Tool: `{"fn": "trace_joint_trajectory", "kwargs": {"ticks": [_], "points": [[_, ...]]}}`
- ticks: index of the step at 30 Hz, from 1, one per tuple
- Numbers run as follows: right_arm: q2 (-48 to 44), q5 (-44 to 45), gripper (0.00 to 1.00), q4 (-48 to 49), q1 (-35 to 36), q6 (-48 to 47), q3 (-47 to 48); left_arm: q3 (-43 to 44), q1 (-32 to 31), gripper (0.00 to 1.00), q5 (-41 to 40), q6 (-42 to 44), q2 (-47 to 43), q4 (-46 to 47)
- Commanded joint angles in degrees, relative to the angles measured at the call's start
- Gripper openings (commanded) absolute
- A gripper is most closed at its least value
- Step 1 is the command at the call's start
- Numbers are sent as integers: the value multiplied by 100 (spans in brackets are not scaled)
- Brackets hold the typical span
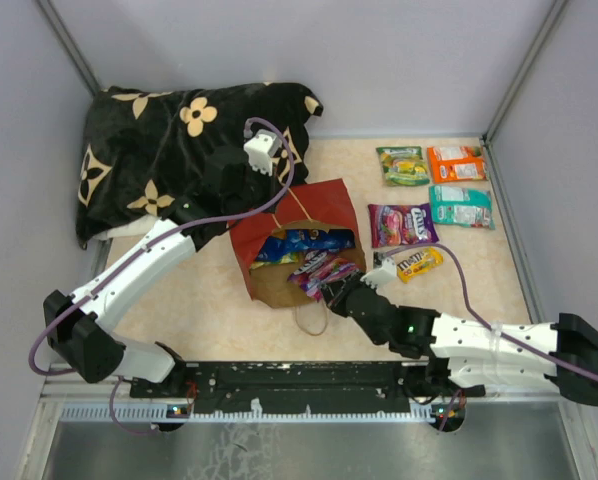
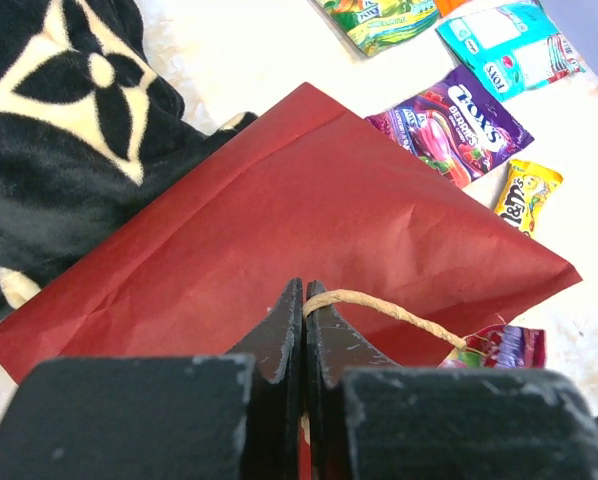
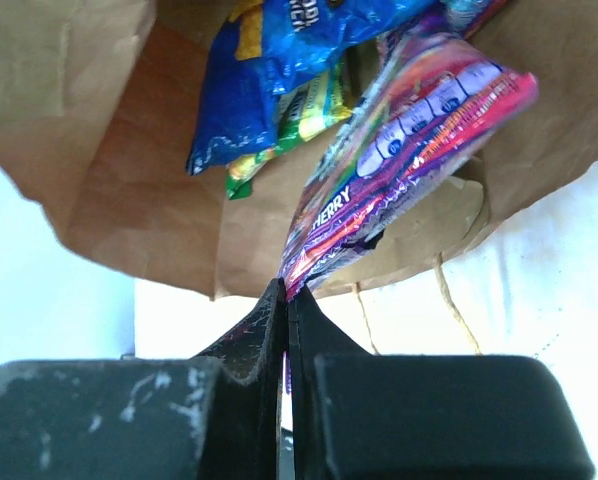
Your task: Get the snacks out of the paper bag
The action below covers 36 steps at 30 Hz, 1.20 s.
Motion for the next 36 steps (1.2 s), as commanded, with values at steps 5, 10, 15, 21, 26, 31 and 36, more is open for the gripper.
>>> {"fn": "trace_joint_trajectory", "kwargs": {"ticks": [5,10,15,21,26,31,36], "points": [[-567,1022,0,-121,786,-683,432,84,61,8,-104,13,-33,101],[-310,1137,0,-355,1177,-682,623,94,58,25,-154,16,-41,98],[78,1567,0,-394,2094,-597,883,148,61,52,-197,71,-119,40],[1172,3072,0,-973,3596,-597,1865,168,61,85,-297,175,-492,25],[1834,2761,0,1156,3950,-2813,2159,163,68,100,-466,253,-848,48],[2358,1828,0,2469,3951,-4298,2591,46,132,100,-790,340,-1274,159],[2647,589,0,2681,3476,-4381,3117,-110,318,100,-1096,417,-1735,339]]}}
